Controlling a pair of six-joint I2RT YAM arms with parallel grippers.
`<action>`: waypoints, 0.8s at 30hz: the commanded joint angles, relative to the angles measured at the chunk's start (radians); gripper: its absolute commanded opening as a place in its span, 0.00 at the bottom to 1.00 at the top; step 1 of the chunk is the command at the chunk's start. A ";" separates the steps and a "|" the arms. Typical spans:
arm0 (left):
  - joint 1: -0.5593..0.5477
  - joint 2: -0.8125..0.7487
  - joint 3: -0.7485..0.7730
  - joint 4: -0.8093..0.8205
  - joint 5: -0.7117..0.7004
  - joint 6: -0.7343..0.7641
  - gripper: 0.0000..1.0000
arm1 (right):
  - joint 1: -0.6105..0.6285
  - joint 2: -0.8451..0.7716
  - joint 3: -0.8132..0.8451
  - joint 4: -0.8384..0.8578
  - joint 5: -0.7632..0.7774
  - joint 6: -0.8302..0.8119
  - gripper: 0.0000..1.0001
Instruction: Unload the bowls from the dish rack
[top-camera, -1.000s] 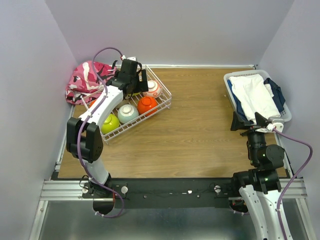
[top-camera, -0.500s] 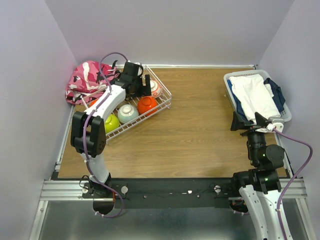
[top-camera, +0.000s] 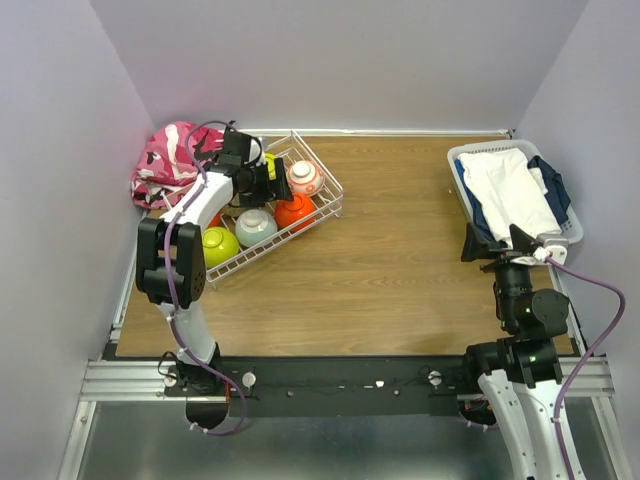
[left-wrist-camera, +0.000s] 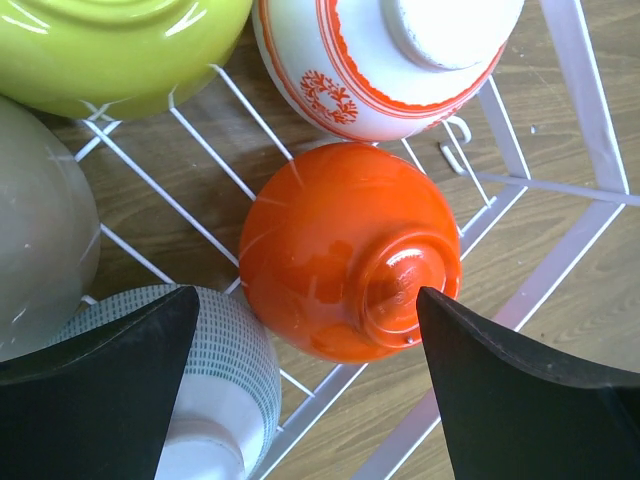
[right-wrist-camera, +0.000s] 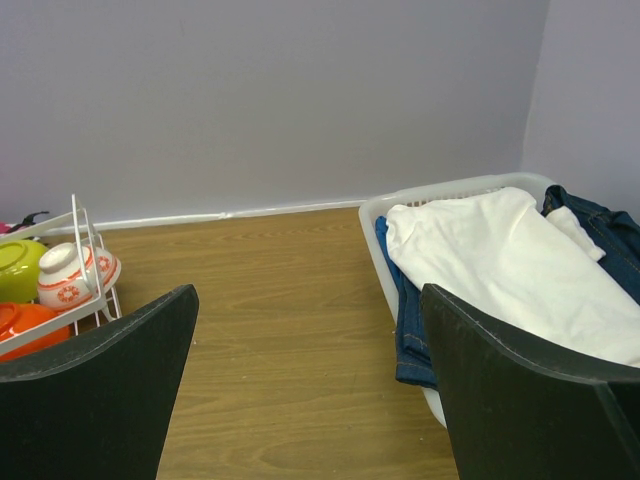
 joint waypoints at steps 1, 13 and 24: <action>0.013 0.023 -0.008 0.038 0.134 0.014 0.99 | 0.008 0.008 -0.008 -0.018 0.002 -0.012 1.00; 0.029 0.133 0.006 0.066 0.225 -0.029 0.99 | 0.007 0.019 -0.008 -0.019 0.000 -0.014 1.00; 0.029 0.193 0.007 0.044 0.265 -0.063 0.99 | 0.008 0.025 -0.009 -0.019 -0.004 -0.012 1.00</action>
